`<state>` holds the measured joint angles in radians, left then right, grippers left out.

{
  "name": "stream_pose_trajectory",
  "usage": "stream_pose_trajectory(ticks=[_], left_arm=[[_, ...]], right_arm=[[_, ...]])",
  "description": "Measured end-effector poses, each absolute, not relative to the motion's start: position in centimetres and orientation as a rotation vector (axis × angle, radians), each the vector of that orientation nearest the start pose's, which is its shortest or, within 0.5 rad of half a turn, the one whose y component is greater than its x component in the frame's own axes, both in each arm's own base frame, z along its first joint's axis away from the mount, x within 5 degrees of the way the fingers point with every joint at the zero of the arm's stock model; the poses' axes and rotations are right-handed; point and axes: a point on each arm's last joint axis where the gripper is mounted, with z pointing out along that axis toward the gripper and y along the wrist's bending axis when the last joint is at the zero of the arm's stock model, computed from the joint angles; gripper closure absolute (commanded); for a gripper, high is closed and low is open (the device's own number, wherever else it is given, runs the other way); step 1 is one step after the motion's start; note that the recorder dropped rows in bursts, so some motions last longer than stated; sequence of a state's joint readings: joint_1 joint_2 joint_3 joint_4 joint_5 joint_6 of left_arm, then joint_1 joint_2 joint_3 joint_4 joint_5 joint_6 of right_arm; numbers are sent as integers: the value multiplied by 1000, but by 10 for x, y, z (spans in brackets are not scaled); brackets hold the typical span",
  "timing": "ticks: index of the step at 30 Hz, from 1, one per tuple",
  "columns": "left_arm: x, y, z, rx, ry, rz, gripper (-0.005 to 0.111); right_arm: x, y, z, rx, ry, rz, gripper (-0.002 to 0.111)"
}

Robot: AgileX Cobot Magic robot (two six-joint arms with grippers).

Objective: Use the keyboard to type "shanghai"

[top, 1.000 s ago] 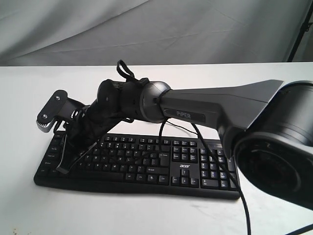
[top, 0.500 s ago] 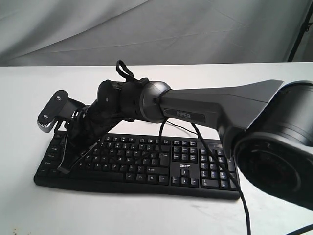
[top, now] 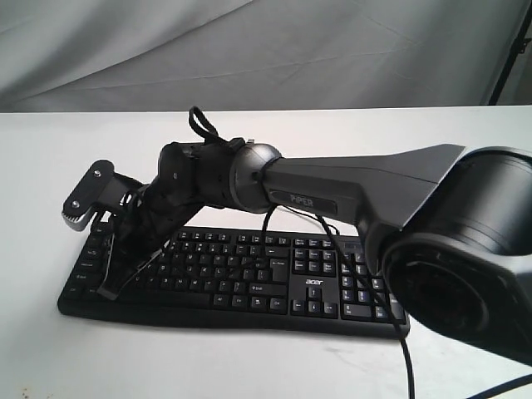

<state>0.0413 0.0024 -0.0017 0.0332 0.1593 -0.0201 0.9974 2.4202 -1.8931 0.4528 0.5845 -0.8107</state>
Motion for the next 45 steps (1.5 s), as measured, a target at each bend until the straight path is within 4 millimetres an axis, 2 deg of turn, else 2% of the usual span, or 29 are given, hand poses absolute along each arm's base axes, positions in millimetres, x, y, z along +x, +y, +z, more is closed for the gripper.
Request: stream_pose_trajectory(ticks=[13,19,24,28,32,36,43,45], left_arm=[[56,3,199,-28,1644,46,107],[56,3,199,-28,1644,46,107],[56,3,199,-28,1644,46,107],[56,3,199,-28,1644,46,107],[56,3,199,-28,1644,46,107],[56,3,199,-28,1644,46,107],[56,3,199,-28,1644,46,107],[56,3,199,-28,1644,46,107]], right_arm=[[264,454,122,-1754,1880,548,108],[264,454,112,-1755,1897,556,108],[264,455,113,-1756,1893,556,108],[264,454,121,-1771,1873,544,108],[261,452,143,-1785,1827,529,108],[255,435,152,-1793,1853,518,108],[255,376,143,-1711,1989,471,108],[254,365,145,-1680,2006,476,108]])
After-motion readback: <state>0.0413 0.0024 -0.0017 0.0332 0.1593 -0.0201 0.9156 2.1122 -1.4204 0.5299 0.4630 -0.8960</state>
